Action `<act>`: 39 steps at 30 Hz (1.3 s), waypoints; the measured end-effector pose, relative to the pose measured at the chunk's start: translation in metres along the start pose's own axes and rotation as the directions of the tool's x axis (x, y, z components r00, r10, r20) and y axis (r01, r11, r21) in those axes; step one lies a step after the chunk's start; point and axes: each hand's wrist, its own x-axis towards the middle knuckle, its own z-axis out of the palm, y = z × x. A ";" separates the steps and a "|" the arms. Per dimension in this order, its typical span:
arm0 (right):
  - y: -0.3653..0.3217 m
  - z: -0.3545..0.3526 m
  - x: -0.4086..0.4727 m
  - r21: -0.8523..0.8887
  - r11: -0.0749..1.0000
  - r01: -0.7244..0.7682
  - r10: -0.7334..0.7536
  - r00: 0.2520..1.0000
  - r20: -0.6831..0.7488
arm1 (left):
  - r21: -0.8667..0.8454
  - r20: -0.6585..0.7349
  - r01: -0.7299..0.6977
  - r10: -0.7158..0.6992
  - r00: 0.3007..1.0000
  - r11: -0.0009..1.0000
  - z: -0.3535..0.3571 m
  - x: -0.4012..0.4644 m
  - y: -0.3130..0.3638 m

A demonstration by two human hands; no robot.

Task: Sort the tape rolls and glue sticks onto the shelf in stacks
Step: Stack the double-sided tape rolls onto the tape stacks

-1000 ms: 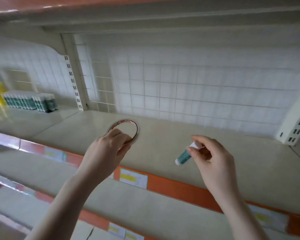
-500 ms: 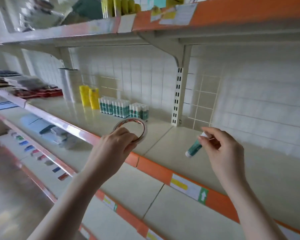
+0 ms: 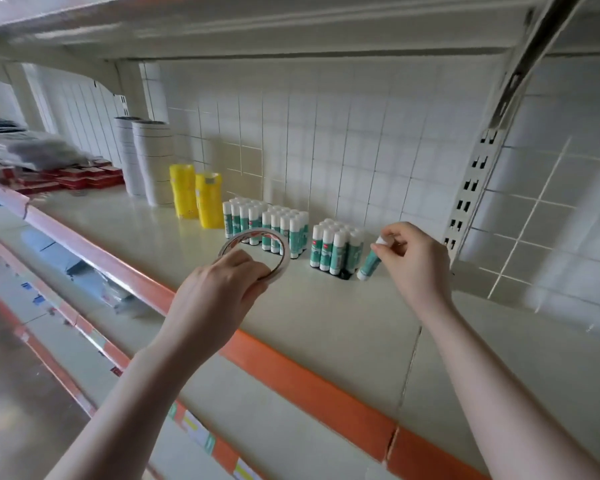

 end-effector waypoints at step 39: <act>0.031 0.083 0.023 -0.354 0.927 0.124 -0.152 0.987 -0.052 | -0.138 0.066 -0.090 0.100 0.993 0.986 0.061 0.060 -0.117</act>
